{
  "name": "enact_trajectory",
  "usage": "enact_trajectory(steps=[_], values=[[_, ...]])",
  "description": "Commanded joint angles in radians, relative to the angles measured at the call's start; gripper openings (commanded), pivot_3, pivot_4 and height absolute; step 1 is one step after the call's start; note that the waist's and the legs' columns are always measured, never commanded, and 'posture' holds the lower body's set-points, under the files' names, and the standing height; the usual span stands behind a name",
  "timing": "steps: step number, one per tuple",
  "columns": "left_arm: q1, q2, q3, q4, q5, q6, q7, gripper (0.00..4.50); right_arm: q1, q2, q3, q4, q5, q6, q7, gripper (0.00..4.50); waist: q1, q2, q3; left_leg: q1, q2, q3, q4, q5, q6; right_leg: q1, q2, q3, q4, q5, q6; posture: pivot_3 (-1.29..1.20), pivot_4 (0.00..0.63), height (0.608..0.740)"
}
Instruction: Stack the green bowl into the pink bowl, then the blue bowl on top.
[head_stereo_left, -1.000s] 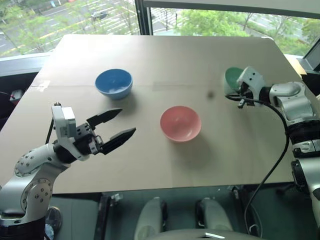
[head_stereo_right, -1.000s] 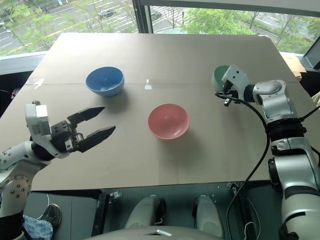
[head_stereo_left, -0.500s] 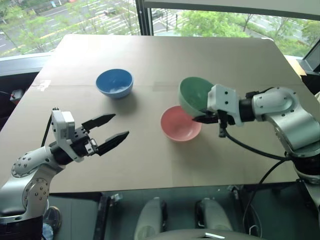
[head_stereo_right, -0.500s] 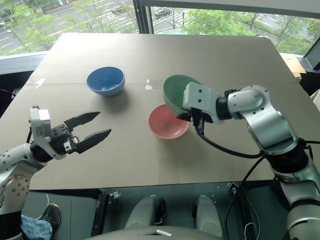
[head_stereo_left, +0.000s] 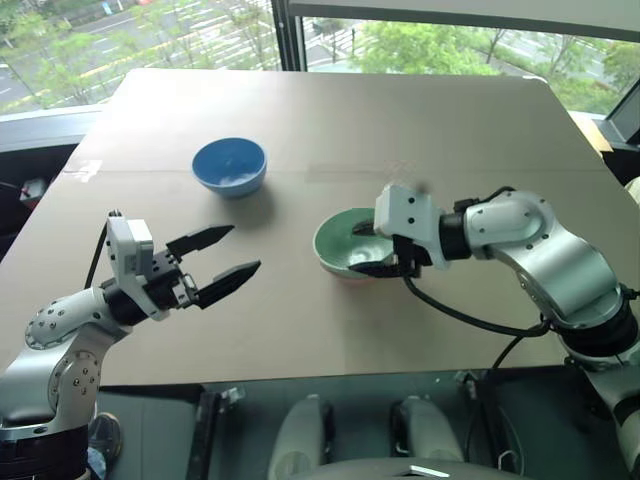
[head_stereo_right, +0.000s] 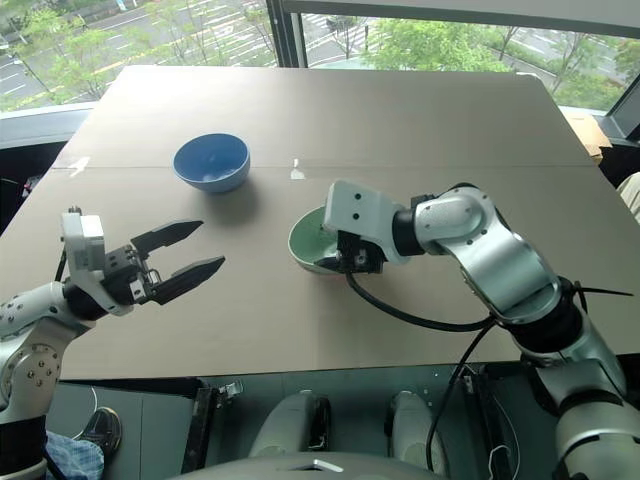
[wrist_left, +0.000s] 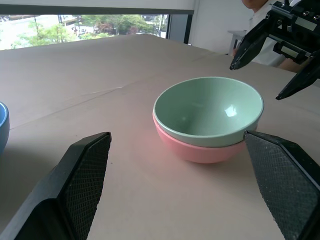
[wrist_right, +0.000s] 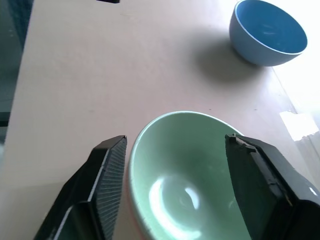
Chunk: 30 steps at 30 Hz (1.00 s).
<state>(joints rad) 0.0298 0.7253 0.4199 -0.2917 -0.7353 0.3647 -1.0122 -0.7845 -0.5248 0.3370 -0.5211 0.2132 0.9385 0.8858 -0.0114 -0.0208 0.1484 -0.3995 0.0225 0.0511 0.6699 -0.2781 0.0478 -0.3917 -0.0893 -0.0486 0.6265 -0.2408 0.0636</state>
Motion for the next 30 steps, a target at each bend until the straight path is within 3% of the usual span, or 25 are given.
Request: enact_trajectory(steps=[1, 7, 10, 15, 30], values=[[-0.045, 0.008, -0.017, 0.001, 0.064, -0.008, 0.077, 4.50, -0.028, 0.055, -0.175, -0.017, 0.085, 0.051, -0.062, 3.49, 0.001, 0.000, 0.000, 0.000, 0.000, 0.000, 0.000, 0.000, 0.000, 0.000, 0.000, 0.000, 0.000, 0.000, 0.000, 0.00, 0.150, 0.740], [-0.210, 0.025, -0.141, 0.091, 0.267, 0.049, 0.277, 4.50, 0.112, -0.039, -0.541, -0.071, 0.307, 0.134, -0.009, 3.49, 0.019, -0.001, -0.001, 0.000, -0.001, -0.002, 0.000, -0.001, 0.001, 0.003, 0.000, -0.003, -0.001, 0.000, 0.000, 0.00, 0.150, 0.740], [-0.280, 0.039, -0.191, 0.161, 0.331, 0.030, 0.274, 4.50, 0.167, -0.083, -0.637, -0.080, 0.398, 0.114, 0.026, 3.49, 0.025, -0.001, 0.000, -0.001, -0.001, -0.003, 0.000, -0.001, 0.001, 0.003, 0.000, -0.004, -0.001, 0.000, 0.000, 0.00, 0.150, 0.740], [-0.520, 0.038, -0.324, 0.429, 0.487, -0.074, 0.257, 4.50, 0.330, -0.132, -0.826, -0.099, 0.551, 0.046, 0.087, 3.49, 0.029, -0.001, 0.000, 0.001, -0.002, -0.002, 0.000, 0.000, 0.001, 0.004, 0.002, -0.003, -0.001, 0.000, 0.000, 0.00, 0.150, 0.740], [-0.880, -0.036, -0.548, 1.022, 0.811, -0.420, 0.267, 4.50, 0.463, -0.231, -0.831, -0.128, 0.649, -0.061, -0.045, 3.49, 0.028, -0.002, 0.000, -0.001, -0.004, -0.002, 0.001, -0.001, 0.002, 0.004, 0.001, -0.003, 0.000, 0.000, 0.001, 0.00, 0.150, 0.740]])
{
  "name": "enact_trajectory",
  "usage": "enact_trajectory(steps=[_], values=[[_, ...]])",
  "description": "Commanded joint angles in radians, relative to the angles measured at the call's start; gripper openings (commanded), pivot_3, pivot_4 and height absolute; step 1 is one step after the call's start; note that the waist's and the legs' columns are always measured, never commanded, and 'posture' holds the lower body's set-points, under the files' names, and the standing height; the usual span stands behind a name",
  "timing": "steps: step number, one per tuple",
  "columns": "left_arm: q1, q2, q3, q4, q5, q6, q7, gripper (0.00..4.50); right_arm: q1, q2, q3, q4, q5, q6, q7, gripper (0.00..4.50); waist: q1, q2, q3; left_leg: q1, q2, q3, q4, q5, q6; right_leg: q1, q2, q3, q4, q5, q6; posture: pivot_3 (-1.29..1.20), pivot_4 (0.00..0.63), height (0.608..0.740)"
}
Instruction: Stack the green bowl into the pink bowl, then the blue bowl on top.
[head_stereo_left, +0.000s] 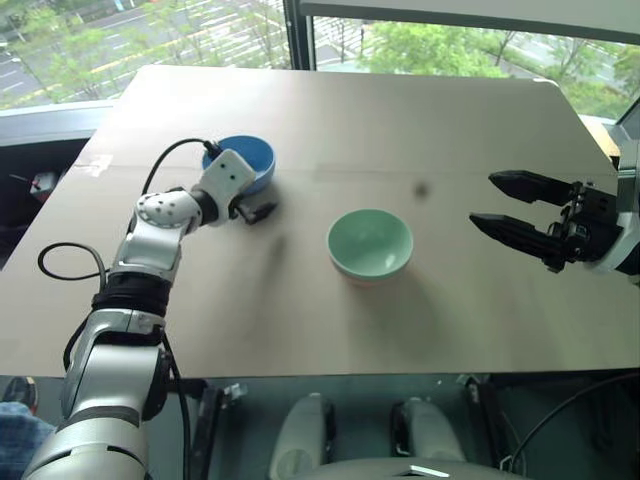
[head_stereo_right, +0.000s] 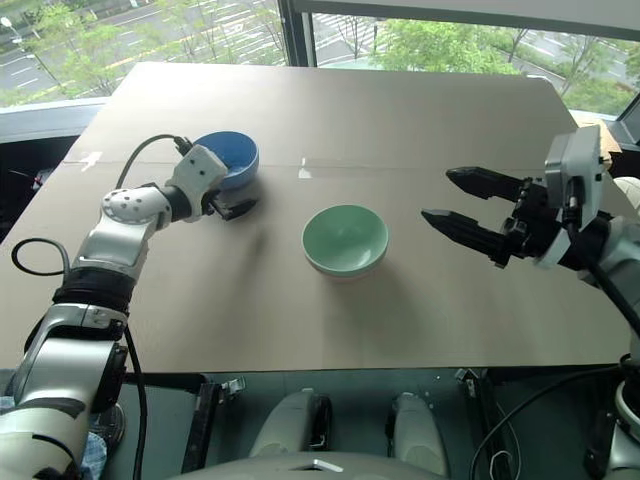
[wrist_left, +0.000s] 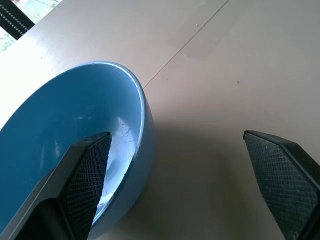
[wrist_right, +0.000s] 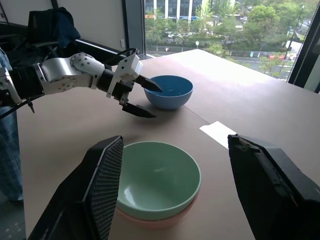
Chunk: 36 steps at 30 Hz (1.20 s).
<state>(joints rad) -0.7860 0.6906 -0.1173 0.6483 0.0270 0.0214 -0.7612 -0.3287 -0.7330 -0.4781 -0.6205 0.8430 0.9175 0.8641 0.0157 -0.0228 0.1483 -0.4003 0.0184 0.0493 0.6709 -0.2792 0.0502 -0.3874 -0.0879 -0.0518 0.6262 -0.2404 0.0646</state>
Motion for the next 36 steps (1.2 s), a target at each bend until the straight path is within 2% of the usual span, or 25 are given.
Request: enact_trajectory(steps=[1, 11, 12, 14, 18, 24, 32, 36], values=[[-0.086, -0.005, -0.019, 0.120, 0.065, -0.097, 0.022, 4.50, 0.011, -0.028, -0.014, -0.029, 0.022, -0.047, -0.030, 3.49, 0.000, 0.000, 0.000, 0.000, 0.000, 0.000, 0.000, 0.000, 0.000, 0.000, 0.000, 0.000, 0.000, 0.000, 0.000, 0.00, 0.150, 0.740], [-0.262, -0.041, -0.105, 0.454, 0.219, -0.214, 0.062, 4.50, 0.042, -0.062, -0.009, -0.021, 0.057, -0.091, -0.063, 3.49, -0.001, 0.000, 0.000, -0.001, 0.000, 0.000, 0.000, 0.000, 0.000, 0.000, 0.000, -0.001, 0.000, 0.000, 0.000, 0.00, 0.150, 0.740], [-0.272, -0.044, -0.111, 0.471, 0.230, -0.223, 0.057, 4.09, 0.047, -0.068, -0.011, -0.019, 0.061, -0.095, -0.060, 3.51, -0.001, 0.000, 0.000, -0.001, 0.000, 0.000, 0.000, 0.000, 0.000, 0.000, 0.000, -0.001, 0.000, 0.000, 0.000, 0.00, 0.150, 0.740], [-0.284, -0.050, -0.118, 0.492, 0.243, -0.241, 0.043, 3.78, 0.055, -0.076, -0.017, -0.017, 0.070, -0.101, -0.059, 3.51, 0.000, -0.001, 0.000, -0.001, 0.000, 0.000, 0.000, 0.000, 0.000, 0.000, 0.000, -0.001, 0.000, 0.000, 0.000, 0.00, 0.150, 0.740], [-0.297, -0.061, -0.119, 0.518, 0.254, -0.259, 0.042, 2.15, 0.074, -0.089, -0.023, -0.016, 0.082, -0.116, -0.061, 3.51, -0.001, -0.001, 0.000, -0.001, 0.000, -0.001, 0.001, 0.000, 0.000, 0.000, 0.000, -0.001, 0.000, 0.000, 0.000, 0.00, 0.150, 0.740], [-0.307, -0.067, -0.119, 0.534, 0.269, -0.276, 0.034, 0.04, 0.090, -0.106, -0.022, -0.012, 0.092, -0.134, -0.070, 3.51, 0.001, -0.001, 0.000, -0.001, 0.000, -0.001, 0.001, 0.000, 0.000, 0.000, 0.000, -0.001, 0.001, 0.000, 0.000, 0.00, 0.150, 0.740], [-0.366, -0.089, -0.108, 0.507, 0.254, -0.346, -0.017, 0.01, 0.098, -0.122, -0.014, -0.001, 0.098, -0.149, -0.071, 3.51, 0.002, -0.002, 0.000, -0.002, 0.000, -0.001, 0.003, 0.000, 0.000, 0.000, -0.001, -0.002, 0.001, 0.000, 0.001, 0.00, 0.150, 0.740], [-0.383, -0.125, -0.089, 0.419, 0.191, -0.374, -0.152, 0.01, 0.099, -0.130, -0.006, 0.005, 0.101, -0.153, -0.068, 3.51, 0.001, -0.002, 0.000, -0.004, 0.000, -0.002, 0.004, -0.001, 0.001, 0.000, -0.001, -0.003, 0.000, 0.000, 0.001, 0.00, 0.150, 0.740]])
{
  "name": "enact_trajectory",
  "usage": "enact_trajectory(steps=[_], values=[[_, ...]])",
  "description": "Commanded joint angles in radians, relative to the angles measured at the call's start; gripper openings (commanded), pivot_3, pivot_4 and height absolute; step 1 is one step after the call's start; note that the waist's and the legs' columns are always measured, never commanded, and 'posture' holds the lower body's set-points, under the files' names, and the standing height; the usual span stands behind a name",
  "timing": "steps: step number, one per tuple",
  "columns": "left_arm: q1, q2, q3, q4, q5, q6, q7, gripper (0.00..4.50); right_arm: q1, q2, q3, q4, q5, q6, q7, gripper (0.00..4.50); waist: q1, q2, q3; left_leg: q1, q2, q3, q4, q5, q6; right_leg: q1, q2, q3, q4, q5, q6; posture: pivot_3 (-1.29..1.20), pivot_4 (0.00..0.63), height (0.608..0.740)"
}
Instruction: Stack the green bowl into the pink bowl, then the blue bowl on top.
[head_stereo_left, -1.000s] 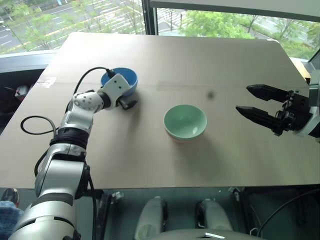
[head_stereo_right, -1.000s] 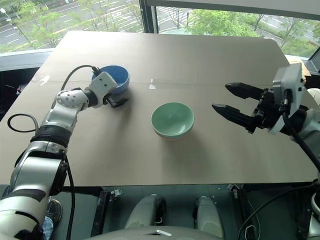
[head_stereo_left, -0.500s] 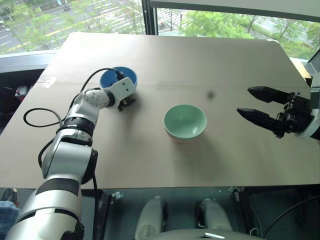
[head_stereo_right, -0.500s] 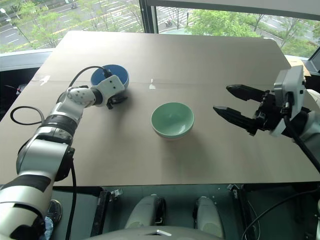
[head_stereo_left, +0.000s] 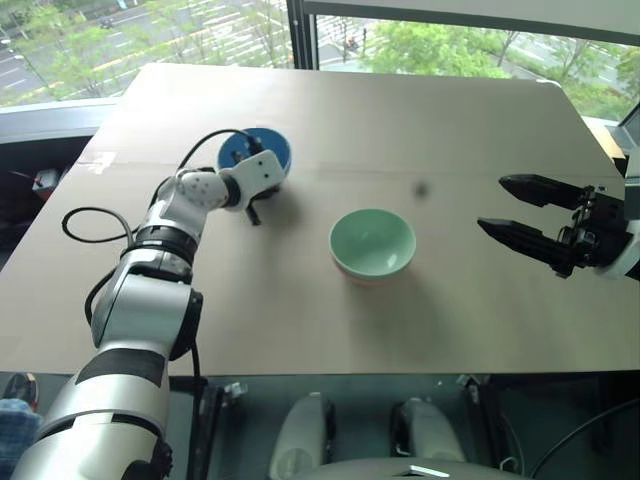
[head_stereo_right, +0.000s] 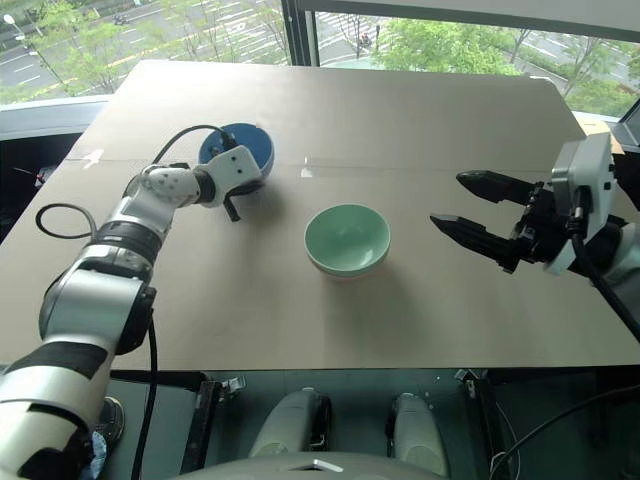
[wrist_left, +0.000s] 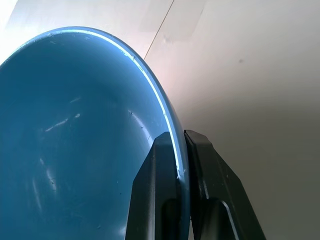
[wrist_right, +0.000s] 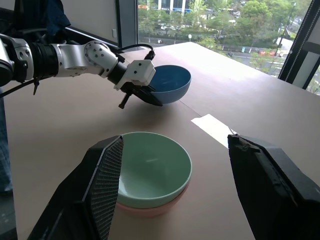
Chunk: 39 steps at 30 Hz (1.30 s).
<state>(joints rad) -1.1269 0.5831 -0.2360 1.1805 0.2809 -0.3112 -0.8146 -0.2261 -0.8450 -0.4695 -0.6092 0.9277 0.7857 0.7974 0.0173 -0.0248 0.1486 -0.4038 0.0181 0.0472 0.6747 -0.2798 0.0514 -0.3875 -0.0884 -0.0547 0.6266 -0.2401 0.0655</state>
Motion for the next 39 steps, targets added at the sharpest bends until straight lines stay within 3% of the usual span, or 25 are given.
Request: enact_trajectory(steps=[1, 6, 11, 15, 23, 31, 36, 39], values=[[-0.036, -0.027, 0.035, -0.162, -0.092, -0.049, -0.148, 0.01, -0.006, -0.020, -0.011, -0.004, 0.016, -0.023, -0.001, 3.51, 0.000, 0.000, 0.000, 0.000, 0.000, 0.000, 0.000, 0.000, 0.000, 0.000, 0.000, 0.000, 0.000, 0.000, 0.000, 0.00, 0.150, 0.740], [0.066, -0.028, 0.034, -0.541, -0.254, -0.016, -0.387, 0.01, -0.019, -0.028, 0.012, 0.008, 0.017, -0.027, 0.003, 3.51, -0.005, 0.001, 0.000, -0.010, 0.002, -0.002, 0.006, 0.000, 0.001, -0.008, 0.000, -0.001, 0.001, 0.001, 0.001, 0.00, 0.150, 0.740], [0.183, 0.018, 0.015, -0.878, -0.372, 0.078, -0.551, 0.01, -0.037, -0.030, 0.035, 0.021, 0.014, -0.032, 0.005, 3.51, -0.008, 0.001, 0.000, -0.010, 0.003, -0.001, 0.009, 0.000, 0.001, -0.008, 0.001, -0.001, 0.001, 0.001, 0.001, 0.00, 0.150, 0.740], [0.245, 0.072, -0.001, -1.030, -0.418, 0.135, -0.636, 0.01, -0.044, -0.031, 0.048, 0.029, 0.010, -0.038, 0.011, 3.51, -0.001, 0.002, 0.000, -0.008, 0.004, -0.001, 0.011, 0.000, 0.001, -0.007, 0.001, 0.000, 0.001, 0.001, 0.001, 0.00, 0.150, 0.740], [0.365, 0.147, 0.000, -1.209, -0.519, 0.211, -0.743, 0.01, -0.042, -0.034, 0.065, 0.032, 0.005, -0.047, 0.019, 3.51, 0.000, 0.002, -0.001, -0.010, 0.003, -0.002, 0.012, -0.002, 0.003, -0.006, 0.001, 0.001, 0.001, 0.001, 0.002, 0.00, 0.150, 0.740], [0.373, 0.138, 0.011, -1.193, -0.534, 0.200, -0.735, 0.01, -0.030, -0.044, 0.064, 0.032, -0.001, -0.051, 0.028, 3.51, 0.000, 0.002, -0.001, -0.009, 0.003, -0.002, 0.012, -0.002, 0.003, -0.006, 0.001, 0.001, 0.000, 0.001, 0.002, 0.00, 0.150, 0.740], [0.363, 0.130, 0.009, -1.163, -0.513, 0.170, -0.721, 1.85, -0.024, -0.042, 0.065, 0.021, 0.005, -0.048, 0.022, 3.51, 0.000, 0.002, -0.001, -0.009, 0.003, -0.002, 0.012, -0.002, 0.003, -0.006, 0.001, 0.001, 0.000, 0.001, 0.002, 0.00, 0.150, 0.740], [0.368, 0.116, 0.025, -1.151, -0.508, 0.179, -0.673, 2.73, -0.024, -0.044, 0.065, 0.022, 0.006, -0.047, 0.024, 3.51, 0.000, 0.002, -0.001, -0.009, 0.003, -0.002, 0.012, -0.002, 0.004, -0.006, 0.001, 0.001, 0.000, 0.001, 0.002, 0.00, 0.150, 0.740]])
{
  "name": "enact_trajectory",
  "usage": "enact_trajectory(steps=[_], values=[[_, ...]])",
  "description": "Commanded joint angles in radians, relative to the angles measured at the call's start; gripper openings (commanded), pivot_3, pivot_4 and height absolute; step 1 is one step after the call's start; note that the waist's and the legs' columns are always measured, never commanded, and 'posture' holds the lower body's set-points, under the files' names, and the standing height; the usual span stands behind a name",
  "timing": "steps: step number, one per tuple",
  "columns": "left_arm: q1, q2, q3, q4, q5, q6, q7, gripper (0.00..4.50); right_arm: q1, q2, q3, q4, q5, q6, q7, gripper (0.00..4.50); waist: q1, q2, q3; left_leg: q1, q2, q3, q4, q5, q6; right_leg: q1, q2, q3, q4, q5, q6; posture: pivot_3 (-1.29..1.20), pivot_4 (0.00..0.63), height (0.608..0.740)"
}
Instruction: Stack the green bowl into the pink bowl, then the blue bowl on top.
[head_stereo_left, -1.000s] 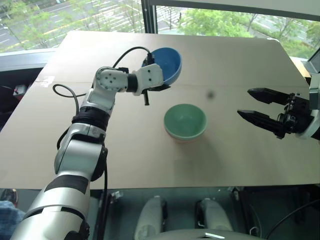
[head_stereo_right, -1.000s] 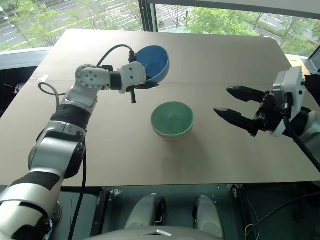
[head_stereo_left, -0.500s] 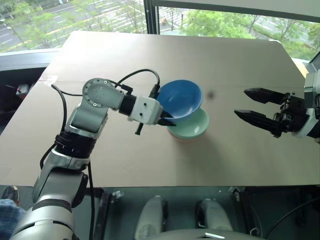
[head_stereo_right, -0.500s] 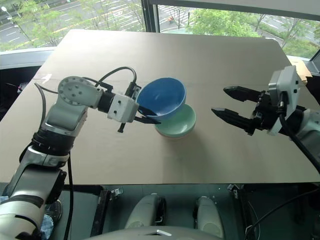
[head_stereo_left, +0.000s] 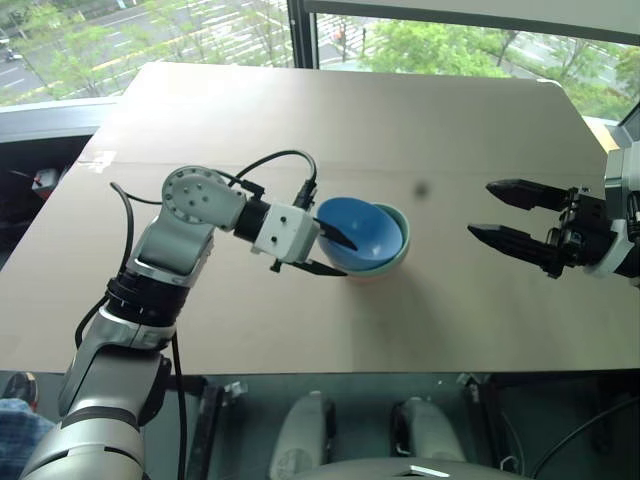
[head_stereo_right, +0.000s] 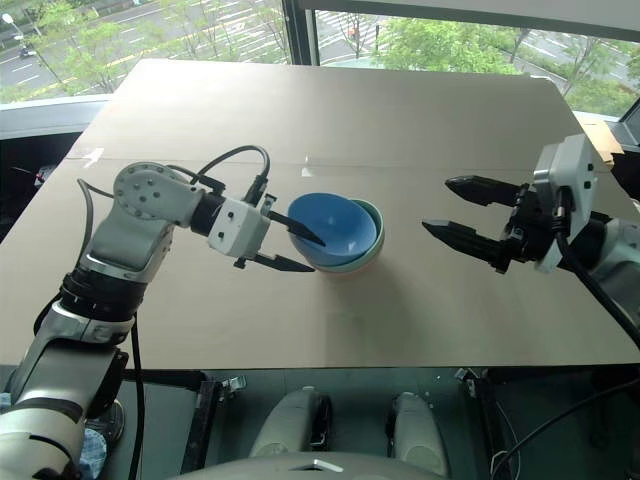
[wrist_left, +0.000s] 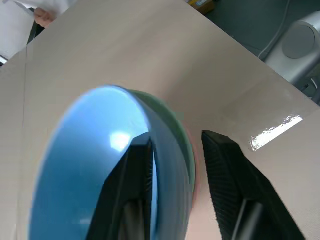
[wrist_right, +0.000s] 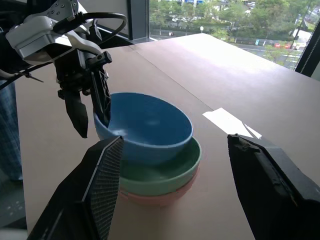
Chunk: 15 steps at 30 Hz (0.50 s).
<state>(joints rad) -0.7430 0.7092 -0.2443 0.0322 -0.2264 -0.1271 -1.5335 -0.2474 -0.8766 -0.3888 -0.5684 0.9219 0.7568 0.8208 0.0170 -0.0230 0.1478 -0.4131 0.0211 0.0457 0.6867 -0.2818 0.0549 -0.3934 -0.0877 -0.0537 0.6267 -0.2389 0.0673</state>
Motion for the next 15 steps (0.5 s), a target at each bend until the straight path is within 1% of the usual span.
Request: enact_trajectory(steps=[1, 5, 7, 10, 15], values=[[-0.012, -0.012, 0.044, -0.010, -0.019, 0.024, 0.058, 2.73, -0.003, -0.013, -0.016, -0.020, 0.013, -0.017, 0.000, 3.51, 0.000, 0.000, 0.000, 0.000, 0.000, 0.000, 0.000, 0.000, 0.000, 0.000, 0.000, 0.000, 0.000, 0.000, 0.000, 0.00, 0.150, 0.740], [0.005, -0.029, 0.101, -0.047, -0.087, 0.192, 0.161, 2.73, 0.001, -0.014, -0.014, -0.018, 0.011, -0.018, 0.004, 3.51, -0.001, 0.000, 0.000, 0.000, 0.000, 0.000, 0.000, 0.000, 0.000, 0.000, 0.000, 0.000, 0.000, 0.000, 0.000, 0.00, 0.150, 0.740], [0.035, -0.029, 0.155, -0.058, -0.108, 0.276, 0.247, 2.73, 0.012, -0.009, -0.012, -0.017, 0.003, -0.022, 0.005, 3.51, -0.002, 0.000, 0.000, 0.000, 0.001, 0.000, 0.000, 0.000, 0.000, 0.000, 0.000, 0.000, 0.000, 0.000, 0.000, 0.00, 0.150, 0.740], [0.107, -0.024, 0.232, -0.110, -0.153, 0.404, 0.359, 2.73, 0.038, -0.001, -0.009, -0.019, -0.015, -0.037, 0.006, 3.51, -0.003, 0.000, 0.000, 0.000, 0.001, 0.000, 0.000, 0.000, 0.000, 0.000, 0.000, 0.000, 0.001, 0.000, 0.000, 0.00, 0.150, 0.740], [0.273, -0.012, 0.335, -0.254, -0.200, 0.567, 0.513, 2.73, 0.082, 0.011, -0.012, -0.029, -0.015, -0.048, -0.008, 3.51, -0.002, 0.000, 0.000, 0.000, 0.001, -0.001, 0.000, 0.000, 0.000, 0.000, -0.001, 0.000, 0.001, 0.000, 0.000, 0.00, 0.150, 0.740]])
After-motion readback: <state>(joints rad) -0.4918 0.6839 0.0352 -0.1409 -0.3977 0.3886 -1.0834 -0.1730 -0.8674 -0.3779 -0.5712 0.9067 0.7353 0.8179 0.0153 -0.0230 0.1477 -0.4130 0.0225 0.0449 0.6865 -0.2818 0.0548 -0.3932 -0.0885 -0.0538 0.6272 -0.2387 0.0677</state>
